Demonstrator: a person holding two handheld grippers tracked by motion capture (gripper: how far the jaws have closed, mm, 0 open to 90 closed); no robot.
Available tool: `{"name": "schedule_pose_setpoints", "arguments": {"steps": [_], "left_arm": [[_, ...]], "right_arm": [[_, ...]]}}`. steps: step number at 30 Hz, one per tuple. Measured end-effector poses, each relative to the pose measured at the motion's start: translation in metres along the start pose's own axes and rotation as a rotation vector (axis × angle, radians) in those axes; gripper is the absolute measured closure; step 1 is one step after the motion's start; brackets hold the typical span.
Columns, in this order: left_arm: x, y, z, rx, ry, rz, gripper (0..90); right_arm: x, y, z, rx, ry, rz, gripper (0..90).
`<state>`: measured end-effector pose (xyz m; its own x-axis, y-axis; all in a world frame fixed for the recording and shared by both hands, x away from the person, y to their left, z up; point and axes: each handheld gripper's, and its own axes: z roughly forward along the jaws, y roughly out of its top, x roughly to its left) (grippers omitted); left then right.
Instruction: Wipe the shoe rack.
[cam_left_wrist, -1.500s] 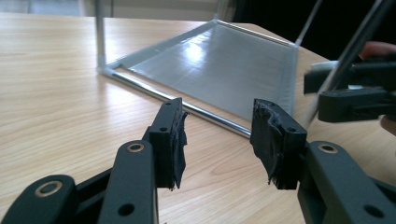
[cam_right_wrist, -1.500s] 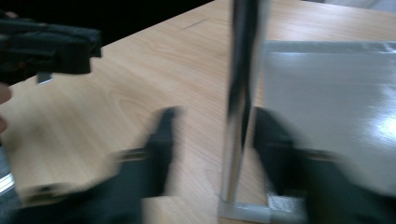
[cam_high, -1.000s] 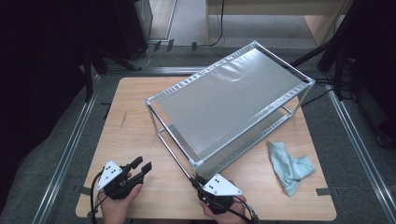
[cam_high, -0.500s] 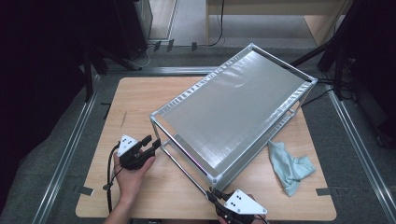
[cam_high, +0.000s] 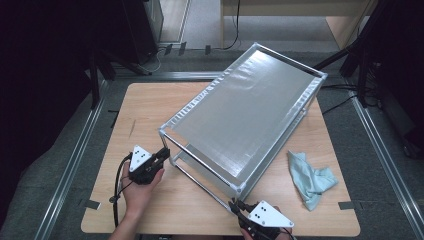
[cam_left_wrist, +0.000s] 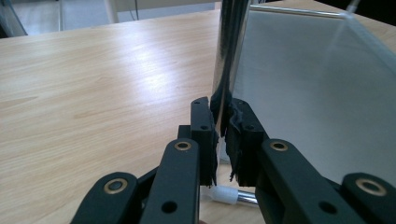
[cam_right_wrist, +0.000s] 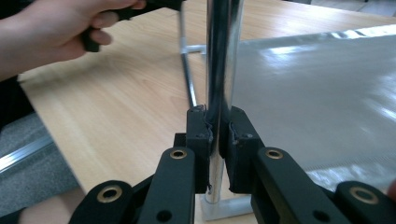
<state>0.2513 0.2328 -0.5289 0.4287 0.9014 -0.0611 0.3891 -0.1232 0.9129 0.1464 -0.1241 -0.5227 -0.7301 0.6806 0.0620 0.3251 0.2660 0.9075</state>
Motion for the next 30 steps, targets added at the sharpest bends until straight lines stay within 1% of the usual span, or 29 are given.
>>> {"name": "schedule_pose_setpoints", "arguments": {"steps": [2,3,7,11,14,15,18,20,23,24,28,30], "left_arm": [[0.0,-0.002,-0.005,0.002,-0.003,0.007,82.0],[0.0,-0.003,-0.008,0.004,-0.003,0.014,82.1],[-0.003,-0.008,-0.018,0.004,-0.014,0.027,82.3],[-0.007,-0.014,-0.029,0.002,-0.051,0.043,82.3],[-0.013,-0.018,-0.038,0.0,-0.078,0.054,82.3],[-0.016,-0.02,-0.041,0.0,-0.09,0.059,82.4],[-0.024,-0.025,-0.049,-0.003,-0.127,0.067,82.3],[-0.031,-0.028,-0.053,-0.006,-0.164,0.072,82.3],[-0.043,-0.031,-0.056,-0.014,-0.218,0.095,82.2],[-0.045,-0.031,-0.057,-0.015,-0.228,0.101,82.2],[-0.057,-0.034,-0.058,-0.027,-0.28,0.114,82.1],[-0.063,-0.035,-0.057,-0.031,-0.316,0.123,82.0]], "right_arm": [[-0.007,0.001,0.001,0.001,-0.008,-0.002,81.6],[-0.01,0.002,0.001,0.002,-0.015,0.005,81.6],[-0.025,0.006,0.002,0.016,-0.049,0.015,81.6],[-0.039,0.009,0.002,0.029,-0.082,0.027,81.5],[-0.051,0.012,0.003,0.039,-0.114,0.036,81.5],[-0.054,0.013,0.003,0.041,-0.121,0.042,81.5],[-0.068,0.016,0.005,0.048,-0.166,0.063,81.3],[-0.075,0.017,0.006,0.047,-0.19,0.074,81.3],[-0.087,0.018,0.006,0.044,-0.226,0.102,81.1],[-0.091,0.019,0.005,0.043,-0.241,0.116,81.0],[-0.101,0.019,0.005,0.036,-0.287,0.135,81.0],[-0.105,0.019,0.004,0.033,-0.306,0.143,80.9]]}}
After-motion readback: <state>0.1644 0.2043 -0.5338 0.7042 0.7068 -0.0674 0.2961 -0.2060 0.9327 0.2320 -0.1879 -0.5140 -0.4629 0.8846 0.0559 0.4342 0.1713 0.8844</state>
